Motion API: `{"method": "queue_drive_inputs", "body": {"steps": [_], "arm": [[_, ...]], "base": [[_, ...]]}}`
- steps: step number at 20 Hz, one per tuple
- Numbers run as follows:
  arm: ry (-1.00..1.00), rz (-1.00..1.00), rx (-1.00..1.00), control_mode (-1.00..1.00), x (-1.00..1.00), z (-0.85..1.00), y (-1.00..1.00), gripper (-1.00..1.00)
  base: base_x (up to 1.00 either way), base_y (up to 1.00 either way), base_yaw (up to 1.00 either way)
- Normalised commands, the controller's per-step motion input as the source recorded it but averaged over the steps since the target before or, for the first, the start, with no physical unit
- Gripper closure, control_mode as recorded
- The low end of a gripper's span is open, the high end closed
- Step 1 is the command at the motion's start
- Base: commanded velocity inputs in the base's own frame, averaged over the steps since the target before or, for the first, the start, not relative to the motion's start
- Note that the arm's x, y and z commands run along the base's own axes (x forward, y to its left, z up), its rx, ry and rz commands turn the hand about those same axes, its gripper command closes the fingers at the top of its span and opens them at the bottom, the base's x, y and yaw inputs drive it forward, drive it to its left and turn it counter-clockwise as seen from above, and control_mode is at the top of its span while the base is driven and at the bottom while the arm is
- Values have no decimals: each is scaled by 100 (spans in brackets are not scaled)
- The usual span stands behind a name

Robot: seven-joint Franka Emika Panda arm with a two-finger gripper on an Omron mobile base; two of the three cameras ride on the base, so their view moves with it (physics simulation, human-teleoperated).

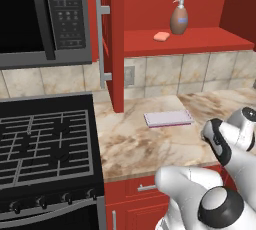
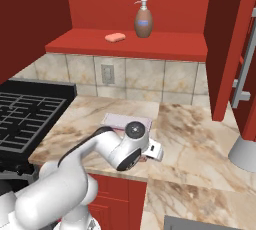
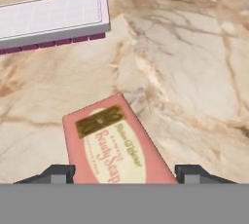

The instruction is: Pick the bar soap and bar soap from the cabinet and place them on the counter.

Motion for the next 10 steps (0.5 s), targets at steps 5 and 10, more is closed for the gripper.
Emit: {"method": "queue_drive_inputs", "body": {"steps": [5,10], "arm": [[2,0,3,-100,24,-20,0,100],[1,0,0,-100,20,-13,0,100]], "base": [[0,0,0],[0,0,0]]}}
